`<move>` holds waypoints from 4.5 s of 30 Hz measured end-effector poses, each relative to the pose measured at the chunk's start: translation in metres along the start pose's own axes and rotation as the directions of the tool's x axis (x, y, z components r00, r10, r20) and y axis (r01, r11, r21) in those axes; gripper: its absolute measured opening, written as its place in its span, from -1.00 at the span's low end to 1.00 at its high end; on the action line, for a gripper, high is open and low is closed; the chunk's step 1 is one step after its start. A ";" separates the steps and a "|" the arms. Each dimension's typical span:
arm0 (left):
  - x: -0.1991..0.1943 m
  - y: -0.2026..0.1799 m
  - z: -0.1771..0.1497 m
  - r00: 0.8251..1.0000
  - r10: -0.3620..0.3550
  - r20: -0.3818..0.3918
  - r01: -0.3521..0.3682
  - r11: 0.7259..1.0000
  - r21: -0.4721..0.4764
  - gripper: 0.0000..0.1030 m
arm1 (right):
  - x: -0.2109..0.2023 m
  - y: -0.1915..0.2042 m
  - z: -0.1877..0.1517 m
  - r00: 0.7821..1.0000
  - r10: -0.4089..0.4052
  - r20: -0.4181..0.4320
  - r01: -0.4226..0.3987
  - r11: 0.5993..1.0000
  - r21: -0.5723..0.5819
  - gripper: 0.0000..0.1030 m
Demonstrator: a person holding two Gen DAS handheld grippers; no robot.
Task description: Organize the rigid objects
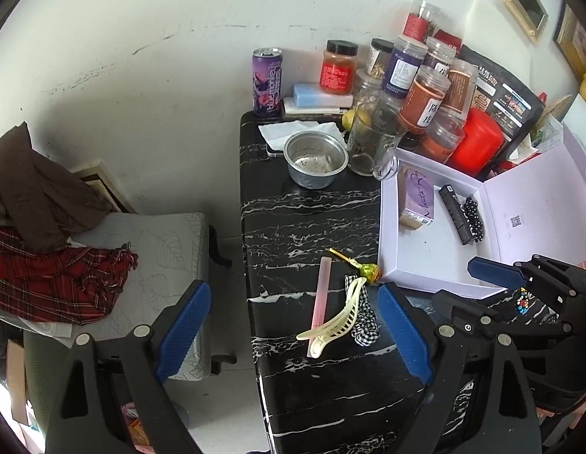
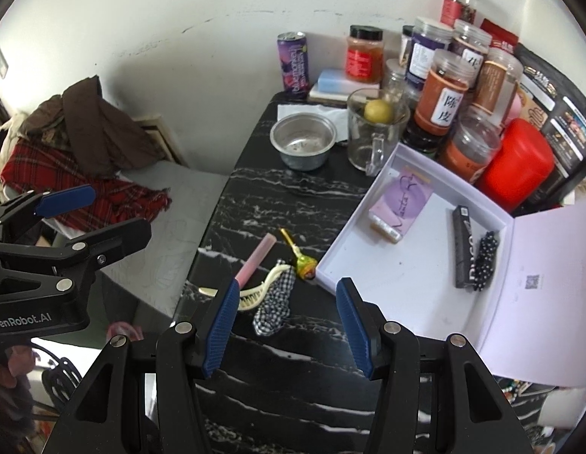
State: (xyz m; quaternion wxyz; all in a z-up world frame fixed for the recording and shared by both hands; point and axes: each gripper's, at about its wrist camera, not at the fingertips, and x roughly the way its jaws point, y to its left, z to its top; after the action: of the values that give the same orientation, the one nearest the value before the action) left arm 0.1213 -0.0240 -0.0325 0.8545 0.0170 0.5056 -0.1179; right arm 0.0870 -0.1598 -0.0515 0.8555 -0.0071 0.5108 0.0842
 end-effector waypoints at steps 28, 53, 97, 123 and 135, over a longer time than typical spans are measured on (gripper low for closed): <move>0.125 0.008 -0.020 0.978 -0.042 -0.204 0.050 0.998 0.029 0.77 | 0.115 -0.015 -0.025 0.977 0.045 -0.208 -0.043 0.999 0.019 0.03; 0.167 0.006 -0.036 0.965 -0.050 -0.256 0.061 0.998 0.035 0.27 | 0.155 -0.005 -0.021 0.957 0.147 -0.251 -0.146 0.989 0.024 0.03; 0.125 -0.015 -0.100 0.933 -0.061 -0.354 0.066 0.998 0.002 -0.73 | 0.114 -0.001 -0.089 0.919 0.154 -0.362 -0.167 0.986 -0.004 -0.19; 0.096 -0.008 -0.099 0.947 -0.085 -0.310 0.075 0.996 -0.045 -0.74 | 0.112 0.018 -0.081 0.940 0.112 -0.322 -0.140 0.988 -0.064 -0.64; 0.062 -0.006 -0.095 0.960 -0.084 -0.267 0.072 0.996 -0.053 -0.74 | 0.088 0.023 -0.075 0.945 0.150 -0.290 -0.180 0.980 -0.080 -0.64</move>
State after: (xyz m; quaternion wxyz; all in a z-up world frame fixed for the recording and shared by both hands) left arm 0.0673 -0.0269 -0.1321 0.7730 -0.0053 0.6194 -0.1373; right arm 0.0591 -0.1321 -0.1623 0.7623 -0.0216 0.6212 0.1804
